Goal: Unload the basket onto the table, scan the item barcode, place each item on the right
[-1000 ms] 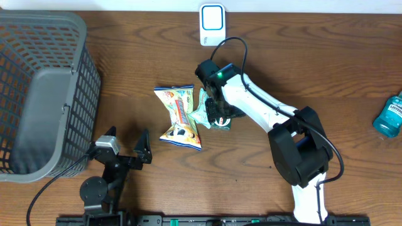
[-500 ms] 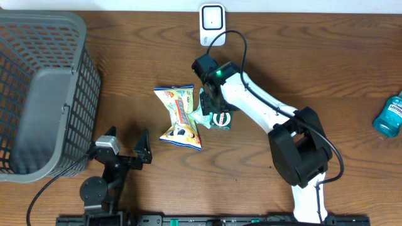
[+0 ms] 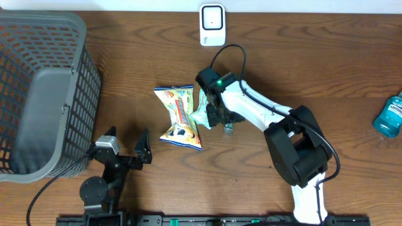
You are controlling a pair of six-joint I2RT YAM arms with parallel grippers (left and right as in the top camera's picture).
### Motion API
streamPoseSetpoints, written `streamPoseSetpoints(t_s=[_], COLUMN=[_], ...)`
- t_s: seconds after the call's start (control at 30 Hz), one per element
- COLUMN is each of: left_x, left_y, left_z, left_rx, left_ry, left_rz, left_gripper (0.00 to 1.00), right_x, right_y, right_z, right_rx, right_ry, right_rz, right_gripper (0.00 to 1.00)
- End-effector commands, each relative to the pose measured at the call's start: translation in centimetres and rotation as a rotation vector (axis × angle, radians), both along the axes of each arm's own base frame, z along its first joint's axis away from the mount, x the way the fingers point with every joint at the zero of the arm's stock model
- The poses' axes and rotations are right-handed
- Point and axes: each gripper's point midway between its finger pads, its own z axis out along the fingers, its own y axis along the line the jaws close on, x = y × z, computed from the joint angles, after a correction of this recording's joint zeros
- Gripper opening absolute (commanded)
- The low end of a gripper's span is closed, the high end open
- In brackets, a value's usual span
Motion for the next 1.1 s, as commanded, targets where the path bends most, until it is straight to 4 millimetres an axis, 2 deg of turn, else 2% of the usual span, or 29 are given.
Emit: streamPoseSetpoints(t_s=[0.0, 0.37, 0.57, 0.87, 1.07], left_x=[-0.1, -0.1, -0.1, -0.1, -0.1], left_y=[-0.2, -0.2, -0.2, -0.2, -0.2], left_z=[-1.5, -1.5, -1.5, -1.5, -1.5], left_rx=[-0.002, -0.002, -0.002, -0.002, -0.002], left_ry=[0.044, 0.044, 0.044, 0.044, 0.044], left_rz=[-0.012, -0.012, -0.012, -0.012, -0.012], left_gripper=[0.98, 0.98, 0.98, 0.98, 0.98], right_x=[-0.2, 0.6, 2.0, 3.1, 3.3], right_y=[-0.8, -2.5, -2.8, -1.8, -2.0], right_z=[-0.5, 0.1, 2.9, 7.3, 8.2], right_rx=[-0.015, -0.022, -0.016, 0.007, 0.014], right_ry=[0.024, 0.038, 0.031, 0.007, 0.002], right_rz=[-0.006, -0.035, -0.047, -0.066, -0.158], right_gripper=[0.68, 0.68, 0.69, 0.77, 0.85])
